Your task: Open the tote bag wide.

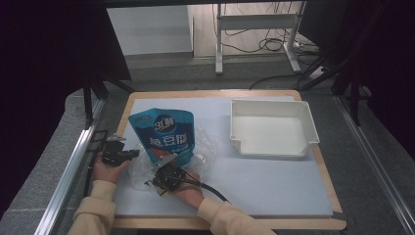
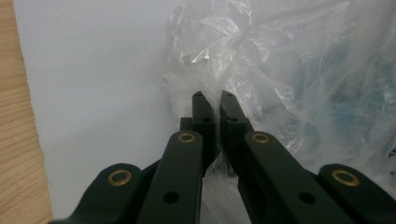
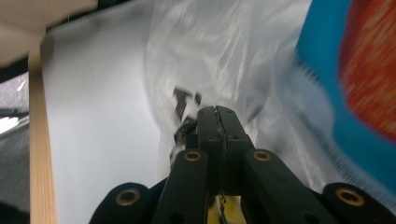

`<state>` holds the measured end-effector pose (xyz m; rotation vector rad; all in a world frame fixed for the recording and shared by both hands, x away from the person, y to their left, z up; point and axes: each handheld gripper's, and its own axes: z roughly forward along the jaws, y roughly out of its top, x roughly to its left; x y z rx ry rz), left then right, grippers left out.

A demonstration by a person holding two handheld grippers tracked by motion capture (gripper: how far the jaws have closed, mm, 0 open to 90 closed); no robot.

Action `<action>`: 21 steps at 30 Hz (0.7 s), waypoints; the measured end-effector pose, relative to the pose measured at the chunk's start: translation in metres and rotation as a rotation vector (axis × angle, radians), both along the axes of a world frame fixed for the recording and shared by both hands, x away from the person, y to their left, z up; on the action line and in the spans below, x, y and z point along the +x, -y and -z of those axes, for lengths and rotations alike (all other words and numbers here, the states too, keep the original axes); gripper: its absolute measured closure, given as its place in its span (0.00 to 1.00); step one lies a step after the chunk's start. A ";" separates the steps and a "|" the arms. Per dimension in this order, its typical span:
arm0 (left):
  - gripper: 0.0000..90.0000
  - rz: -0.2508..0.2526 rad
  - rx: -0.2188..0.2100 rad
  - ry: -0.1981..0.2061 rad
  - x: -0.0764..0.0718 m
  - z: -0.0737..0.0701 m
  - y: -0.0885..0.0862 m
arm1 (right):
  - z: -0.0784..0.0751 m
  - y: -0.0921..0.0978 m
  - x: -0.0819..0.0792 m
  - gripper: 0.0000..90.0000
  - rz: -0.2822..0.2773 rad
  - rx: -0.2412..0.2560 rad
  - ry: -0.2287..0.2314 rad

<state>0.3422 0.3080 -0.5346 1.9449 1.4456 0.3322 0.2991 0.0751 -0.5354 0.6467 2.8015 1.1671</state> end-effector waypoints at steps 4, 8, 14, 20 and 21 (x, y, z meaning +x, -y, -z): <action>0.98 0.000 0.002 -0.002 0.000 0.000 0.001 | 0.004 0.004 -0.010 0.99 -0.044 -0.021 -0.003; 0.98 -0.003 0.004 -0.001 0.000 0.000 0.001 | -0.002 0.012 -0.013 0.99 -0.046 -0.004 0.009; 0.98 -0.006 -0.002 0.003 0.000 -0.001 -0.002 | -0.052 0.057 -0.023 0.99 -0.036 0.088 0.075; 0.98 -0.008 -0.011 0.005 -0.001 -0.002 -0.001 | -0.086 0.113 -0.008 0.99 0.056 0.082 0.133; 0.98 -0.009 -0.013 0.006 0.000 -0.002 -0.001 | -0.085 0.120 -0.002 0.99 0.076 0.073 0.134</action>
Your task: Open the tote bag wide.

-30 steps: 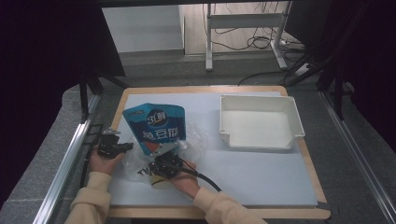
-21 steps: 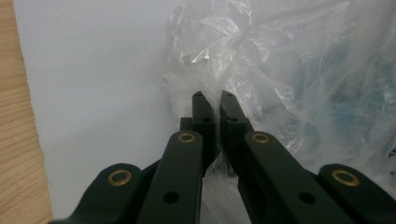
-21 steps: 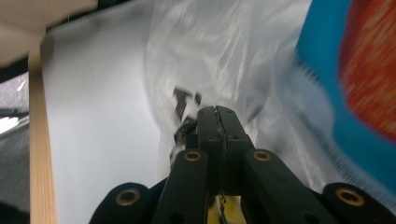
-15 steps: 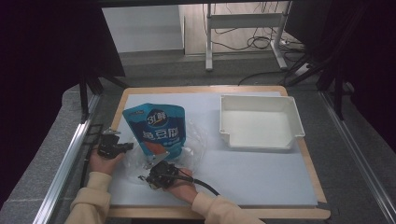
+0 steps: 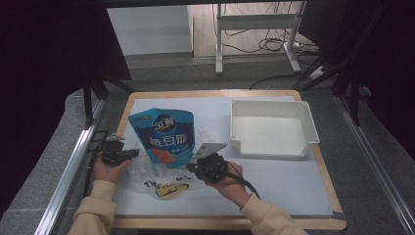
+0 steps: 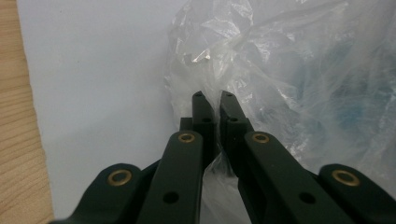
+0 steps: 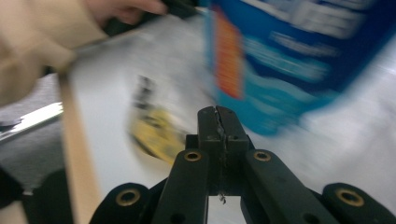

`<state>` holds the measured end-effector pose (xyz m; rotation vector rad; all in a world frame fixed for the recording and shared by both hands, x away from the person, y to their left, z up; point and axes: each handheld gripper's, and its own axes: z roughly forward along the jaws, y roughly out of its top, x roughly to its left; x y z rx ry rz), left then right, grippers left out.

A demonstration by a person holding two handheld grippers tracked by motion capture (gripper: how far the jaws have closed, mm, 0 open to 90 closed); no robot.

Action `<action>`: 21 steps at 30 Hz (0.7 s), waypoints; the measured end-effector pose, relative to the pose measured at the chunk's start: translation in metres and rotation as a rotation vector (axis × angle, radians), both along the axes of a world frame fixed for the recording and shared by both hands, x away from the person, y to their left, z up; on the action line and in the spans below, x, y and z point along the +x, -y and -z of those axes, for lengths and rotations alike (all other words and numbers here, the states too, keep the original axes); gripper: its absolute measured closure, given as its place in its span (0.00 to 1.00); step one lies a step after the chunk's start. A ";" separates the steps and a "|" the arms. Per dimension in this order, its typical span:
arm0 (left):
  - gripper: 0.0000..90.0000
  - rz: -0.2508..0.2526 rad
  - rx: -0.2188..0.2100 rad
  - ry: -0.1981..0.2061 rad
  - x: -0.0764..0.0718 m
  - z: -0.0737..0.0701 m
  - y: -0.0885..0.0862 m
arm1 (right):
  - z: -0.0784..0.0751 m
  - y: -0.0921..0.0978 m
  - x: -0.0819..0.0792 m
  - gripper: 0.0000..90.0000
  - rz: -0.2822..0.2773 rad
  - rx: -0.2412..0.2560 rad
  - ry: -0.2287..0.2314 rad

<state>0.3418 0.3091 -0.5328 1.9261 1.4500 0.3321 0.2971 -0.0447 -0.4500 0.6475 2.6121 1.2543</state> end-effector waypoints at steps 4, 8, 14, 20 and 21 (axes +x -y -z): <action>0.98 -0.004 -0.002 0.001 0.000 0.000 -0.001 | 0.016 0.020 0.026 0.99 0.077 -0.026 -0.031; 0.98 -0.004 -0.001 0.001 0.000 0.000 -0.002 | 0.042 0.034 0.042 0.99 0.129 -0.044 -0.075; 0.98 -0.005 0.003 0.000 0.000 0.001 -0.001 | 0.073 0.056 0.053 0.99 0.206 -0.039 -0.124; 0.98 -0.003 0.010 -0.006 0.000 0.002 0.002 | 0.085 0.060 0.049 0.99 0.211 -0.018 -0.125; 0.98 -0.002 0.014 -0.007 0.000 0.002 0.002 | 0.085 0.060 0.048 0.99 0.209 -0.021 -0.120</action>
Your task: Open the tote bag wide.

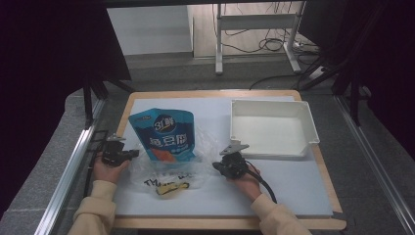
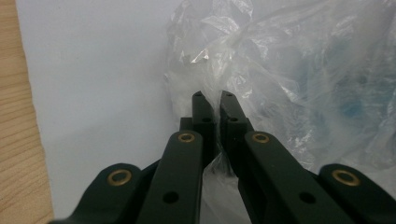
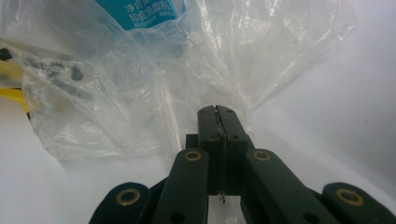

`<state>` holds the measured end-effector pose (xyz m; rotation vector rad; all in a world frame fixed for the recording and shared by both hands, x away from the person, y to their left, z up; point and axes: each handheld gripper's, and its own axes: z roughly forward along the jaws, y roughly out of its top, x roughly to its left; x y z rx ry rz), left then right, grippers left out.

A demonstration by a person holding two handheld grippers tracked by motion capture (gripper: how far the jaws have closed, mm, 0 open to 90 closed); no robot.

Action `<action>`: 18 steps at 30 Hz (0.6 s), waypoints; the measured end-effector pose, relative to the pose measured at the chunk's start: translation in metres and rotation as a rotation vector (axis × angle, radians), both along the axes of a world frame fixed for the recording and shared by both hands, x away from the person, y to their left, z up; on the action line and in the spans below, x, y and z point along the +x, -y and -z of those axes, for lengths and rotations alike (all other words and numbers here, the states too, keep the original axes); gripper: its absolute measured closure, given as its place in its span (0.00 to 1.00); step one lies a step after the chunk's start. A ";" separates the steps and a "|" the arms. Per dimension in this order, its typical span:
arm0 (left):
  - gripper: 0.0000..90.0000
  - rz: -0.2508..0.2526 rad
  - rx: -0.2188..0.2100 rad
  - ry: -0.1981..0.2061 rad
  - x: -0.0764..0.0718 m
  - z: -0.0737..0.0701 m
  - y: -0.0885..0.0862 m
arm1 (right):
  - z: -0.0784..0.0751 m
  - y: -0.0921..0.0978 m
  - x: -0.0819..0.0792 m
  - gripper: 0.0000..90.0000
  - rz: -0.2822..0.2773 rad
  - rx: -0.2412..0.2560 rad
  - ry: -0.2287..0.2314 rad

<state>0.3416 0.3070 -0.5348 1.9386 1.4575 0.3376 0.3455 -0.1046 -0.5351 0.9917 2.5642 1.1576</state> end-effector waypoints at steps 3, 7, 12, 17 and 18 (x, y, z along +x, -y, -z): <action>0.98 0.002 0.005 -0.003 0.000 0.001 0.001 | 0.000 0.000 -0.001 0.99 0.003 0.000 0.009; 0.98 0.003 0.004 -0.001 0.000 0.001 0.001 | -0.005 -0.001 -0.002 0.99 0.003 0.008 0.024; 0.97 0.002 -0.011 0.020 -0.001 -0.002 -0.001 | -0.018 0.000 -0.003 0.99 0.003 0.053 0.068; 0.91 0.000 -0.046 0.072 -0.005 -0.007 -0.005 | -0.031 0.002 -0.003 0.99 0.001 0.087 0.103; 0.89 -0.001 -0.055 0.086 -0.005 -0.009 -0.006 | -0.033 0.003 -0.003 0.99 0.003 0.091 0.107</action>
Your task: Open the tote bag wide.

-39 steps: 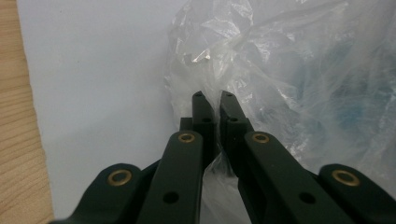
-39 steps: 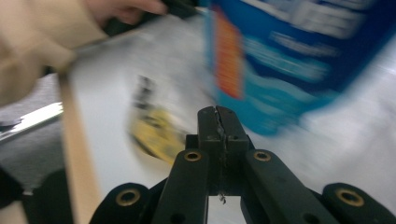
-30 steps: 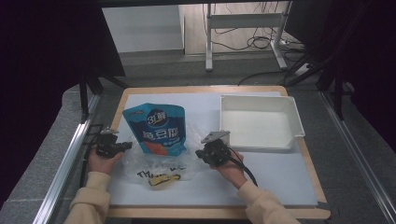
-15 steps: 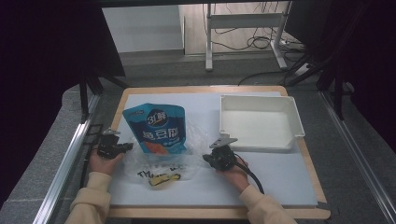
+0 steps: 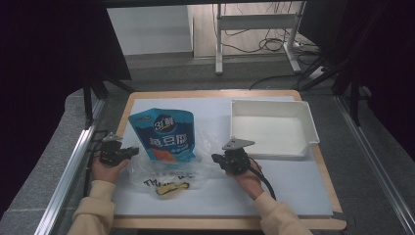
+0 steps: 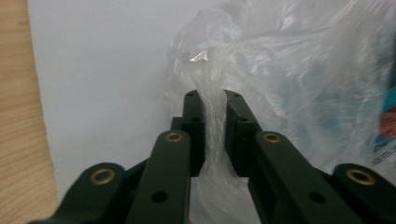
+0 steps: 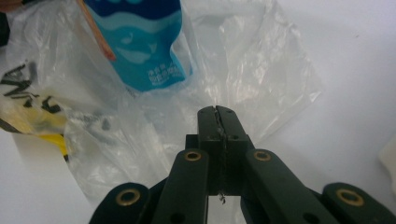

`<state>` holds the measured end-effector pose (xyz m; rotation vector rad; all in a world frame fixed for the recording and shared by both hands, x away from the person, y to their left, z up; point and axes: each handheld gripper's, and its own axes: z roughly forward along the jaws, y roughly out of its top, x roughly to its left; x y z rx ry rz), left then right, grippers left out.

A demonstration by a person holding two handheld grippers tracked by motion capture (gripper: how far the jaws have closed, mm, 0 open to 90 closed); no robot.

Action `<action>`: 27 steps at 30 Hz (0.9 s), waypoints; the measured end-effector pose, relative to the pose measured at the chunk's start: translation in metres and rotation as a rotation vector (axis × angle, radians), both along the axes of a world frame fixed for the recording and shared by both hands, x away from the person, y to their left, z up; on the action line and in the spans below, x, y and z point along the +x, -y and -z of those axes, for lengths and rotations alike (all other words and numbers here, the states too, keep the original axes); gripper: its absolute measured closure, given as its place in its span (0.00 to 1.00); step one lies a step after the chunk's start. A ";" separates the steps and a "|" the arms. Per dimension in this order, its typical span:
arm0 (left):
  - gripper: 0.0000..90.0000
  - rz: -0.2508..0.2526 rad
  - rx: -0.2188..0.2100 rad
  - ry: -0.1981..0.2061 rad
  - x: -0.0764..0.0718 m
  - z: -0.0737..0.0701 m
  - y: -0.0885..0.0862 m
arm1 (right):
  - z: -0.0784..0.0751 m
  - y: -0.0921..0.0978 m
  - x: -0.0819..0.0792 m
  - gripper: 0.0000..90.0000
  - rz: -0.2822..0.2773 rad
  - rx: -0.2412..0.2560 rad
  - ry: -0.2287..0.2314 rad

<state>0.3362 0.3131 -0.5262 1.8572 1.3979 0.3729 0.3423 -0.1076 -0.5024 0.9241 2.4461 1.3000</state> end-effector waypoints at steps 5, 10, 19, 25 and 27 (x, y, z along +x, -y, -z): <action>0.64 -0.018 -0.060 0.069 -0.005 -0.011 -0.009 | -0.005 0.003 0.000 0.99 0.004 0.016 0.010; 0.34 -0.011 -0.089 0.107 -0.008 -0.023 -0.012 | -0.007 0.003 0.001 0.99 0.006 0.020 0.010; 0.22 0.004 -0.101 0.144 -0.017 -0.041 -0.013 | -0.014 0.003 0.000 0.98 0.000 0.039 0.026; 0.22 0.023 -0.087 0.160 -0.029 -0.049 -0.008 | -0.025 0.005 0.000 0.88 -0.016 0.061 0.046; 0.23 0.033 -0.081 0.163 -0.034 -0.052 -0.006 | -0.029 0.005 0.000 0.82 -0.021 0.069 0.051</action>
